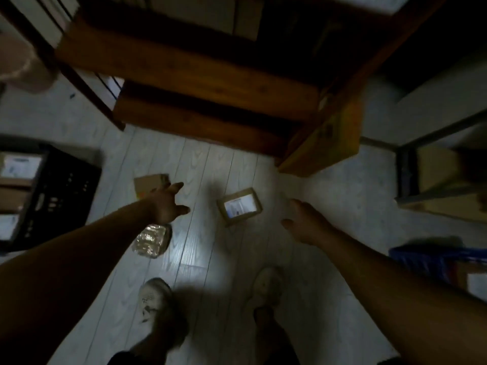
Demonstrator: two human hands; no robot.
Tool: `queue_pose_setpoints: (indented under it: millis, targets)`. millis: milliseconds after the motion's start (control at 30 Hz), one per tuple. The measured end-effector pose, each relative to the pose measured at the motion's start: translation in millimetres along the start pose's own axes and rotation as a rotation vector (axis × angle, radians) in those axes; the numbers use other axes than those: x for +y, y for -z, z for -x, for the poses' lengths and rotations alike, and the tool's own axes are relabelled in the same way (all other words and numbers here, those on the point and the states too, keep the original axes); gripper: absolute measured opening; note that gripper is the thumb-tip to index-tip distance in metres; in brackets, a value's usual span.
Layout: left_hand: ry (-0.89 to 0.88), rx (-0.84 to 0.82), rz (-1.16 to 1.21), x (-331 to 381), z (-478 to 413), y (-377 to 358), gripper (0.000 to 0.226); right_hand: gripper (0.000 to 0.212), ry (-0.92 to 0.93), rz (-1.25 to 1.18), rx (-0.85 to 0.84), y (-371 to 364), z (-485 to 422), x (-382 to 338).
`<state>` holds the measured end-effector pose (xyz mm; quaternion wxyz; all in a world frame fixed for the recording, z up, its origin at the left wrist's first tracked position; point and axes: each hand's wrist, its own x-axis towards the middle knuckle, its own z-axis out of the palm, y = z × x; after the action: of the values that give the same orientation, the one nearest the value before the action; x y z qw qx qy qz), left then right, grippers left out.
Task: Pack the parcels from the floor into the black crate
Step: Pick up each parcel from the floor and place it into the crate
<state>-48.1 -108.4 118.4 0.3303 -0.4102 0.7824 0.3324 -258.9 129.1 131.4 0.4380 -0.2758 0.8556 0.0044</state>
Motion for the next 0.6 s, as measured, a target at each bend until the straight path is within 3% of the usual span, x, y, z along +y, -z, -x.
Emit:
queue_pose_setpoints:
  millis: [300,500,600]
  targets:
    - [0.135,-0.014,0.313,11,-213,-161,0.084,0.086,-0.059,-0.124,-0.025,-119,-237,75]
    - [0.315,0.045,0.756,10,-313,-245,0.100,0.087,-0.097,-0.262,0.011,-194,-349,76]
    - [0.319,-0.035,0.912,9,-341,-268,0.079,0.081,-0.205,-0.422,0.057,-217,-381,70]
